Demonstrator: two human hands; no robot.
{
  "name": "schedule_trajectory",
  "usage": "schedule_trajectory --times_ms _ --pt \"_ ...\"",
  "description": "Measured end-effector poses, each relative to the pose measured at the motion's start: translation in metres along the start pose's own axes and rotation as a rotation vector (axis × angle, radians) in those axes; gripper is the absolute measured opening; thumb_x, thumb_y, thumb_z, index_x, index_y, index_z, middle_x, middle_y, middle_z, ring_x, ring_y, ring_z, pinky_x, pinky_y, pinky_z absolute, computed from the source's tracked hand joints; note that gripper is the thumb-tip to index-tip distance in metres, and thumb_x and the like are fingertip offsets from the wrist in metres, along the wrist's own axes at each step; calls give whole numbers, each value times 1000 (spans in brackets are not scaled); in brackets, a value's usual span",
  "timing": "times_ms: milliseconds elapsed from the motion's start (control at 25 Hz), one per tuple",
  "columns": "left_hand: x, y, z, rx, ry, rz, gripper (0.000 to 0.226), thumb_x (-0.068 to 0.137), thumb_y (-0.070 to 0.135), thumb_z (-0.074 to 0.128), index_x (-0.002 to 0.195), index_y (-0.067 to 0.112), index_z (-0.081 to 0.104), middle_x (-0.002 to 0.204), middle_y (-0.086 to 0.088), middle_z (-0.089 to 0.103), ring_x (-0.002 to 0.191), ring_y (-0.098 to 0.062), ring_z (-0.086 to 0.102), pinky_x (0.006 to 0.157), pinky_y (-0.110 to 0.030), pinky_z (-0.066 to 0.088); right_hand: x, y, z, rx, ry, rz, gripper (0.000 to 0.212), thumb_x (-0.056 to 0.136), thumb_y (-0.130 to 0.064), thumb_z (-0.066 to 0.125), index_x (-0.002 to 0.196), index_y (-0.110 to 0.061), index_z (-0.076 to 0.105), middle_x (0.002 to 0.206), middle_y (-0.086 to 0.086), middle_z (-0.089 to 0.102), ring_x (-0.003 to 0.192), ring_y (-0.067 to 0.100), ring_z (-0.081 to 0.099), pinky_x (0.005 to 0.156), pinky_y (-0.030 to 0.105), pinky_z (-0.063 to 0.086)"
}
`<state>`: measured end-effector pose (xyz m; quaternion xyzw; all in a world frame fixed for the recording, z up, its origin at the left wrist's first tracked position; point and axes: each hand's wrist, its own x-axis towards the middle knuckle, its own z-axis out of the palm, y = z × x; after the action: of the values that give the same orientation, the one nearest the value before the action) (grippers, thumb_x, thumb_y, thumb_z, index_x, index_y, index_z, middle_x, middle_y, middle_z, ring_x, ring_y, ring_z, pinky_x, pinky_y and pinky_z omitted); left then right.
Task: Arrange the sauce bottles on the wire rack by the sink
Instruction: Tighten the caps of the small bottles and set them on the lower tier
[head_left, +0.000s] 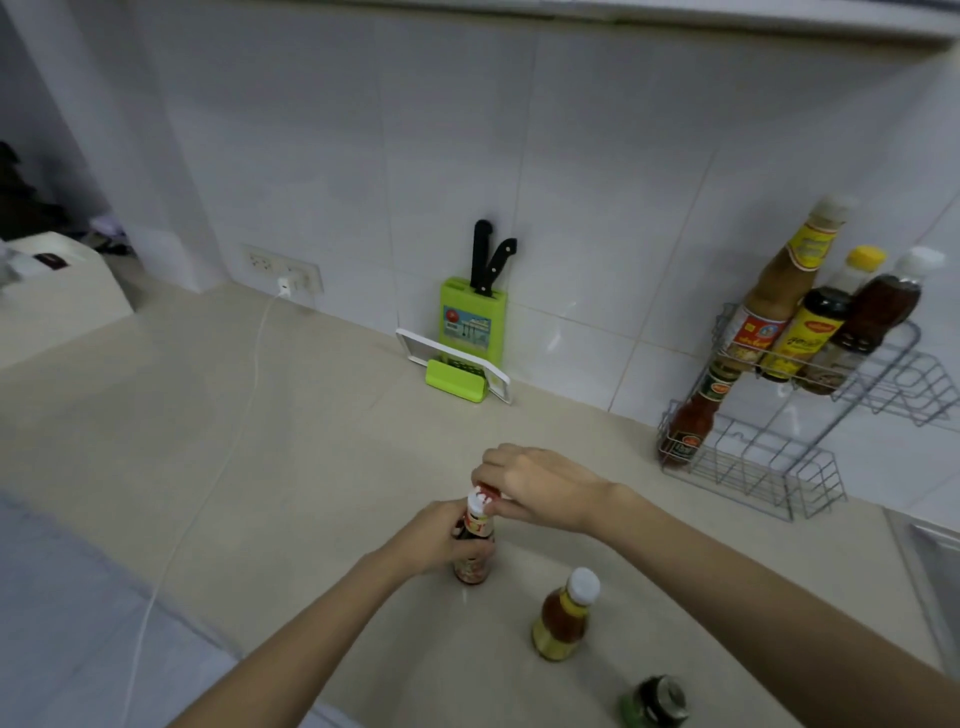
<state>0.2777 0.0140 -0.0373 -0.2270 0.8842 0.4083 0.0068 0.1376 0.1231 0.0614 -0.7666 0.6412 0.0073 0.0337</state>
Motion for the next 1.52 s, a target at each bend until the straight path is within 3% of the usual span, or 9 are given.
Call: schedule_trajectory --times_ms 440,720,880,1000,1080,1160,1280,1360,1520 --pt "1 2 4 9 -12 30 33 79 32 70 108 21 60 106 -6 69 95 -20 63 83 -36 51 6 2 0 -153 -13 -97 24 94 -31 52 97 -7 59 97 11 60 90 30 56 74 40 45" --pt "1 3 6 14 4 54 25 80 31 71 103 24 64 103 1 68 93 -15 61 80 -30 48 8 -7 18 -375 11 58 44 86 -48 33 70 -20 63 66 -2 62 61 17 58 54 29 44" --pt "1 1 13 -30 31 31 21 76 33 71 94 23 64 105 1 72 98 -15 65 86 -37 53 7 -16 22 -409 -47 221 41 87 -47 43 65 -17 61 63 2 64 58 19 56 55 31 37" --pt "3 -1 19 -18 46 32 35 78 41 67 104 18 62 104 0 71 95 -17 66 83 -37 54 13 -27 16 -331 -128 373 48 98 -40 29 73 -11 58 83 11 69 77 27 61 72 37 32" --pt "-1 1 23 -12 71 28 28 83 39 66 101 18 59 95 1 70 81 -8 63 71 -21 50 20 -33 12 -279 -234 502 49 101 -37 24 86 -11 62 89 12 66 81 28 58 81 40 32" --pt "-9 7 27 1 123 25 12 86 32 64 85 29 52 75 11 60 64 3 54 58 -11 41 24 -42 8 -236 -340 573 45 102 -32 23 103 -11 62 86 9 60 79 26 53 79 39 32" --pt "-20 12 36 -57 171 18 23 88 27 62 77 36 44 65 16 51 57 4 51 56 -6 39 24 -46 3 -90 -433 651 41 101 -34 26 115 -14 59 98 9 61 89 26 55 75 37 36" --pt "-22 21 30 -64 143 20 11 88 29 63 89 27 52 73 13 56 65 -2 50 57 -9 39 16 -36 -1 136 -419 717 53 99 -45 26 114 -8 59 105 11 62 90 28 54 74 35 36" --pt "-1 33 -2 76 -52 104 31 85 28 66 112 17 55 98 1 62 90 -17 59 71 -22 38 -16 -6 -9 457 -230 557 48 91 -49 51 114 -8 51 114 17 60 93 28 55 74 34 38"
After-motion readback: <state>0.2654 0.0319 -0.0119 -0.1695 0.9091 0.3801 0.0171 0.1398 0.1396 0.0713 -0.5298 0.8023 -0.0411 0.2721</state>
